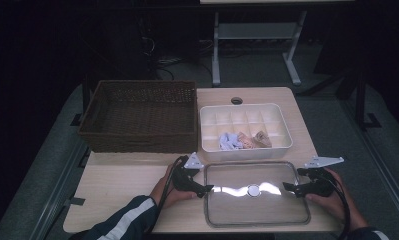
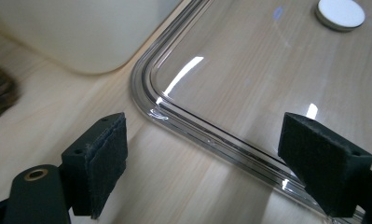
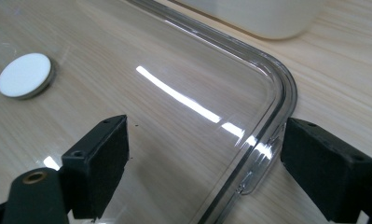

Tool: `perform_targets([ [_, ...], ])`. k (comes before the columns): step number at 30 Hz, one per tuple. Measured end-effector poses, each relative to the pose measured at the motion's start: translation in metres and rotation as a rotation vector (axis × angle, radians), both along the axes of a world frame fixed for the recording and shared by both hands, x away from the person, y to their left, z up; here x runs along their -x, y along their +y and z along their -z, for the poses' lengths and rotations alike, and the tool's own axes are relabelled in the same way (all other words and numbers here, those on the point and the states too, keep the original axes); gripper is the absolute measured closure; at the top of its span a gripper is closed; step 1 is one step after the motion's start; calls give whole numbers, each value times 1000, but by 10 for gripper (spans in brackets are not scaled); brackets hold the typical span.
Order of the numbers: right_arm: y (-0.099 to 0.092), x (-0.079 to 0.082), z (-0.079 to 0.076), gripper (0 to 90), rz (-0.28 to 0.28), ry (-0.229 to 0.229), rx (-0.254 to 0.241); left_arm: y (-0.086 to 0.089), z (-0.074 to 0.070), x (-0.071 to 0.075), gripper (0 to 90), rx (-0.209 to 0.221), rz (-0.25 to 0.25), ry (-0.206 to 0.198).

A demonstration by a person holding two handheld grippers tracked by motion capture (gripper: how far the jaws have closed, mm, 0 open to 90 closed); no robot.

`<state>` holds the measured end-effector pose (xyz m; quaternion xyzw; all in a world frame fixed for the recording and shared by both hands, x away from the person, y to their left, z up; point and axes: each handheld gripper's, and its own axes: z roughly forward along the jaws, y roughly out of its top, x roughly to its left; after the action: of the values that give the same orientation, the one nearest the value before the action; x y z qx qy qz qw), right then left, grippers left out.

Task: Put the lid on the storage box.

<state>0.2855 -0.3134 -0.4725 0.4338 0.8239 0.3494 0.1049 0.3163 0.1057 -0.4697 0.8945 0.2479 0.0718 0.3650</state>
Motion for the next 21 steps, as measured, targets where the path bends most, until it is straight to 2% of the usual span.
perform_targets([
  [5,11,1,0,143,-36,-4,3,12,-2,0,152,-21,-17,-15],
  [8,24,1,0,137,-78,-6,10,27,-4,0,152,-38,-33,-12],
  [9,24,1,0,137,-78,-6,10,27,-4,0,152,-38,-33,-12],
  [11,34,0,0,134,-91,1,-2,40,-4,0,152,-42,-55,-12],
  [15,49,0,0,134,-118,-7,4,55,-4,0,152,-30,-83,1],
  [21,67,-3,-3,127,-134,14,36,71,-3,-1,154,-20,-88,7],
])
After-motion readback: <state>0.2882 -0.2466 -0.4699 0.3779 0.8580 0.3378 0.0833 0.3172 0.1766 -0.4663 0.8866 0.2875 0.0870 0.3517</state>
